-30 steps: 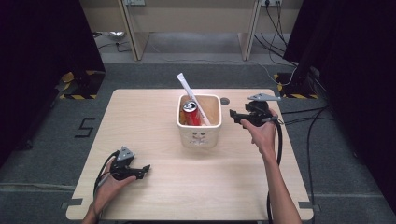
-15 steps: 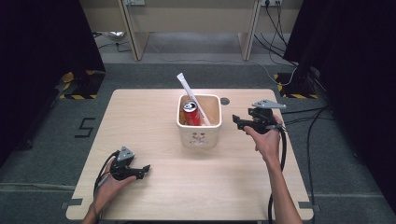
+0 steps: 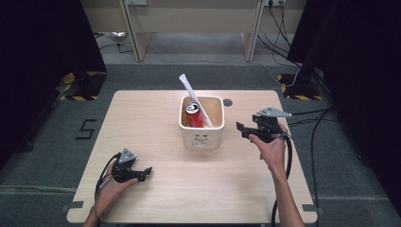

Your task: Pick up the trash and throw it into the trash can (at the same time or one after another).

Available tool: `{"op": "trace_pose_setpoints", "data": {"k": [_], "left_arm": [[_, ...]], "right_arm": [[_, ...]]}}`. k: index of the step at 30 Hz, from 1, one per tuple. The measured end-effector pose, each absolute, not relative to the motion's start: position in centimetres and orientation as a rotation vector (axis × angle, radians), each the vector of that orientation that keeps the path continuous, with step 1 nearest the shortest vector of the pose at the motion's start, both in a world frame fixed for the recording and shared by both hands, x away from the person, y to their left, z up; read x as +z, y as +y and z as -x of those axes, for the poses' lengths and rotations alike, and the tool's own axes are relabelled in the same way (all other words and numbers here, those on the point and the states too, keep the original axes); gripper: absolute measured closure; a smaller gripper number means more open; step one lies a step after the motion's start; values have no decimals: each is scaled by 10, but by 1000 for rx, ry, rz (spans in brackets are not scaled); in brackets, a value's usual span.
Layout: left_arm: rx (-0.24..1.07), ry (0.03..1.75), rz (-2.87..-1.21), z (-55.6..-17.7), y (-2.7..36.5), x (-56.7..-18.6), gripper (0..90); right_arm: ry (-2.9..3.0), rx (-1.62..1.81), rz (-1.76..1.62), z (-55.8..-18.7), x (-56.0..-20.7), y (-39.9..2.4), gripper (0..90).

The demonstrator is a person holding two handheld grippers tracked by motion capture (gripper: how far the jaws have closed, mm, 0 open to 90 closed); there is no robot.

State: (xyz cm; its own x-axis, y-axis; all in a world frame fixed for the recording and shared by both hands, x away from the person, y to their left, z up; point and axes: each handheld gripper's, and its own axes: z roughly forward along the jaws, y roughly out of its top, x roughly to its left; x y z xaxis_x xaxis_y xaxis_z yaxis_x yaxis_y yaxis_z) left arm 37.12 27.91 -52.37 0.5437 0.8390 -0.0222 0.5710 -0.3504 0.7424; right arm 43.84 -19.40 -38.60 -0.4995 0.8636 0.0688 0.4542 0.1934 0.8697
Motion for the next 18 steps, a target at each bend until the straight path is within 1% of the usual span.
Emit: {"op": "trace_pose_setpoints", "data": {"k": [9, 18], "left_arm": [[477, 1134, -2062, -371, 279, -524, 139], [477, 1134, -2062, -371, 279, -524, 139]], "right_arm": [[2035, 1223, -1199, -431, -383, -192, 266], [2050, 1177, -1194, -422, -393, -193, 261]]}}
